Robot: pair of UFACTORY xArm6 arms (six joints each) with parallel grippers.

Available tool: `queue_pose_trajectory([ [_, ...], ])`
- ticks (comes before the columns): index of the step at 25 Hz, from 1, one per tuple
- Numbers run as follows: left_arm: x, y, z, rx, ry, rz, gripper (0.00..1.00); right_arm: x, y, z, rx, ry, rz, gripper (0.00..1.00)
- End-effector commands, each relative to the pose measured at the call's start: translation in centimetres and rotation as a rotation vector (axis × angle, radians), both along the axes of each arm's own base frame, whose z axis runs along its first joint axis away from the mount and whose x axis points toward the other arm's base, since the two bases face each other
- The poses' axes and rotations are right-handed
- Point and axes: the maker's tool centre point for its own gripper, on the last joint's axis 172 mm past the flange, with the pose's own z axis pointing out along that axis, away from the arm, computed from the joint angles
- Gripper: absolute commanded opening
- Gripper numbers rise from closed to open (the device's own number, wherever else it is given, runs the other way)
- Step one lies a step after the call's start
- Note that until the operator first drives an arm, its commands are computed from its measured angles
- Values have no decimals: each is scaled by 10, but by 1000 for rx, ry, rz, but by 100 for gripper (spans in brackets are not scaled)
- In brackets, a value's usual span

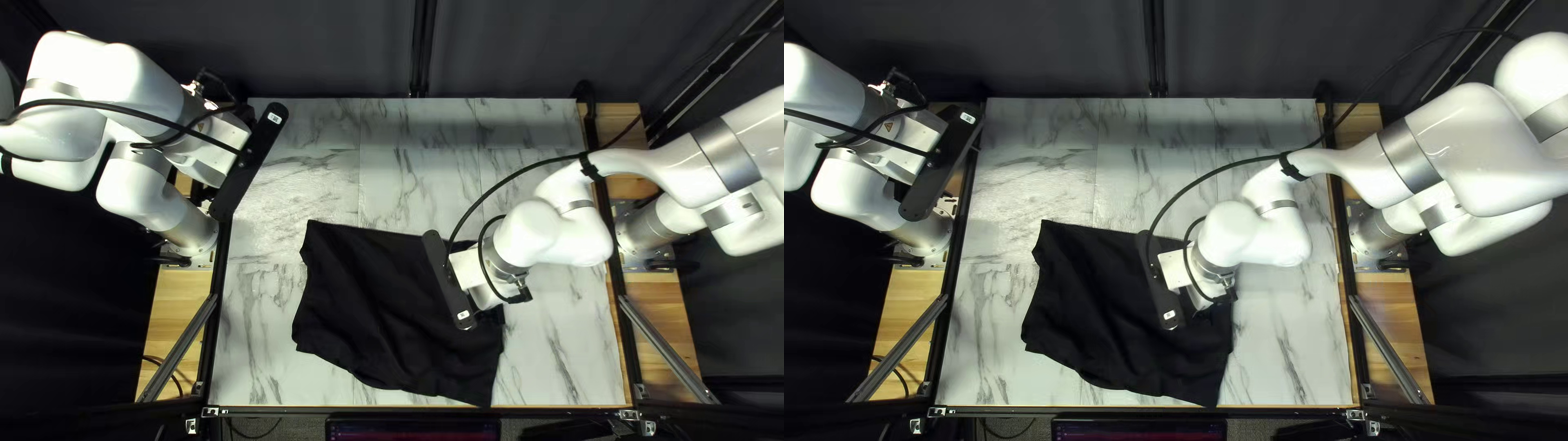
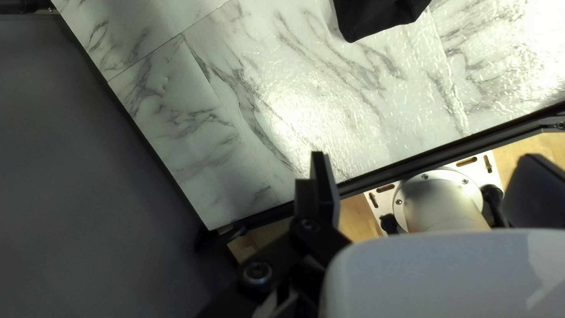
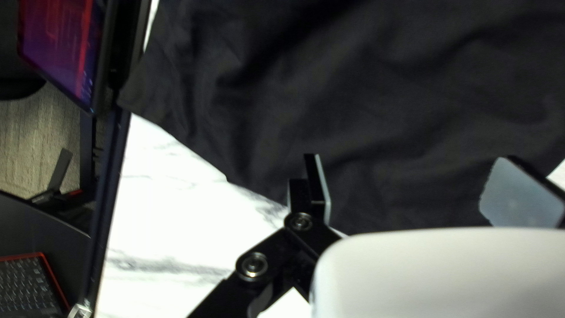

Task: Fold t-shirt

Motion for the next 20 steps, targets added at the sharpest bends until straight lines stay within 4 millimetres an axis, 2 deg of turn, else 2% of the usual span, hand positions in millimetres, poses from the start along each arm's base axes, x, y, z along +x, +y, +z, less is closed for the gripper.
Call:
queue_pose_trajectory([
  [1,0,0,0,0,0,0,100,-37,-36,-11,-19,58,83,100],
  [5,0,0,0,0,0,0,100,-59,-47,-24,-23,83,178,100],
  [14,0,0,0,0,0,0,100,-60,-48,-24,-27,82,182,100],
  [17,0,0,0,0,0,0,100,-66,-68,-42,-33,63,207,100],
  [18,0,0,0,0,0,0,100,-74,-82,-50,-63,32,213,100],
  [20,0,0,0,0,0,0,100,-78,-93,-56,-122,-10,235,100],
])
